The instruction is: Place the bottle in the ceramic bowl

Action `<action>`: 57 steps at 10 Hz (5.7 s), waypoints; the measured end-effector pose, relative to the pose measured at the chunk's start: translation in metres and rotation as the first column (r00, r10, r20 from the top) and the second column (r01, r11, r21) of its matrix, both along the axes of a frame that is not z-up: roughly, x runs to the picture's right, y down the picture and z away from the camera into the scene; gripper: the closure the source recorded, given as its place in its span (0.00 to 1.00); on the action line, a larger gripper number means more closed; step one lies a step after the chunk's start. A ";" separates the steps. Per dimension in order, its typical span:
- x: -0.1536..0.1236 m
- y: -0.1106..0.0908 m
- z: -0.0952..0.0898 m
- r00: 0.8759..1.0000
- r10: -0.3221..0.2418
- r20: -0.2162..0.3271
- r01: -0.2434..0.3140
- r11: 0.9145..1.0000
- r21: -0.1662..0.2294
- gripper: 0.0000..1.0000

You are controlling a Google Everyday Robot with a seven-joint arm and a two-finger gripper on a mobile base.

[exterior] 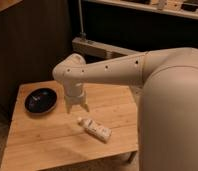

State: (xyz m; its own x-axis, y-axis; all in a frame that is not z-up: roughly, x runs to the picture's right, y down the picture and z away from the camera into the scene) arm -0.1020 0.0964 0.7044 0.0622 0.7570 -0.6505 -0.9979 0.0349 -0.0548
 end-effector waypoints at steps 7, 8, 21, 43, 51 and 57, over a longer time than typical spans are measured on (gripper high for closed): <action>0.000 0.000 0.000 1.000 0.000 0.000 0.000 1.000 0.000 0.35; 0.000 0.000 0.000 1.000 0.000 0.000 0.000 1.000 0.000 0.35; 0.000 0.000 0.000 1.000 0.000 0.000 0.000 1.000 0.000 0.35; 0.068 0.040 0.027 0.660 -0.552 0.510 0.486 0.831 0.271 0.35; 0.081 0.089 0.044 0.593 -0.540 0.598 0.437 0.839 0.324 0.35; 0.076 0.102 0.062 0.590 -0.590 0.552 0.479 0.805 0.349 0.35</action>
State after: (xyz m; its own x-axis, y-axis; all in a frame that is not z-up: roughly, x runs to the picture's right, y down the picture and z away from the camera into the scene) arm -0.0259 0.1979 0.7667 0.8223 0.5350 -0.1939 -0.5359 0.6135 -0.5800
